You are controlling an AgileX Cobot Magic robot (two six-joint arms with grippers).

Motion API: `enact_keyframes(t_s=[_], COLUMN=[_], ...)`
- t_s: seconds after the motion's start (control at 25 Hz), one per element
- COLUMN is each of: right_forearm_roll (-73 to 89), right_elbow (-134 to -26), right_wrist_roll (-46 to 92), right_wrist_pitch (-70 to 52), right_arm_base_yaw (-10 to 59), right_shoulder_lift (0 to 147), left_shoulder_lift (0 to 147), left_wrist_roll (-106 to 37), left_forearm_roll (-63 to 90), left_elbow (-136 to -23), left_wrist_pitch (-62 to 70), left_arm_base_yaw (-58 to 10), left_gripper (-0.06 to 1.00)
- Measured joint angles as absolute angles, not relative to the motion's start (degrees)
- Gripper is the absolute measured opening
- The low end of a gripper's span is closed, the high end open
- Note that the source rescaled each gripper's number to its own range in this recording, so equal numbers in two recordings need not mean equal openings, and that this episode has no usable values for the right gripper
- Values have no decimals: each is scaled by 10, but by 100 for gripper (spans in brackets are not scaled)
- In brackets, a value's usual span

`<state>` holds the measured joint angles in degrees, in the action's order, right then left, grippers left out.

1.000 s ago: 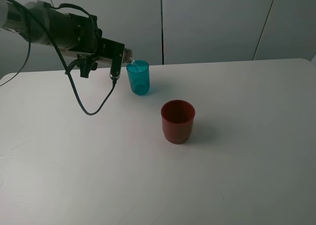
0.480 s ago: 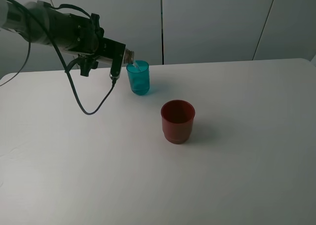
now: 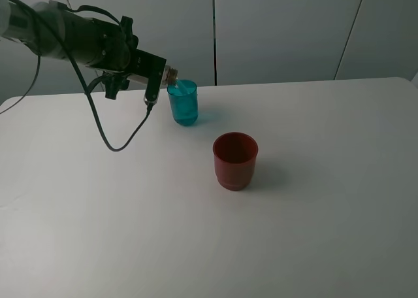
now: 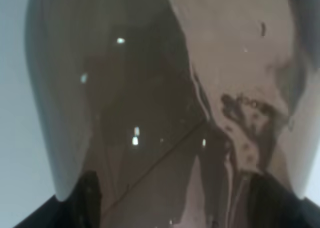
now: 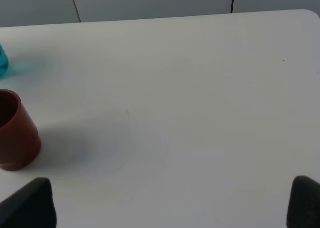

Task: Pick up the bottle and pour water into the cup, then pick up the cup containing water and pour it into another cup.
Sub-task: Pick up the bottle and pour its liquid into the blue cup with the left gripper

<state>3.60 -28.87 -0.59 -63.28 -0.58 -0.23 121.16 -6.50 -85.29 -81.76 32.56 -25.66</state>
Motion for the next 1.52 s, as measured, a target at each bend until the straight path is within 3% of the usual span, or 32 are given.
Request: enact_keyframes(t_s=[1.52], right_forearm_roll=[36], right_elbow=[-289], right_wrist_roll=[-6], right_wrist_pitch=[-633], right_arm_base_yaw=[-6], right_shoulder_lift=[-2], left_shoulder_lift=[1212], left_wrist_roll=[-64], left_forearm_roll=[-953], left_elbow=[-819], left_wrist_pitch=[251], left_arm_base_yaw=[-257], left_gripper=[0])
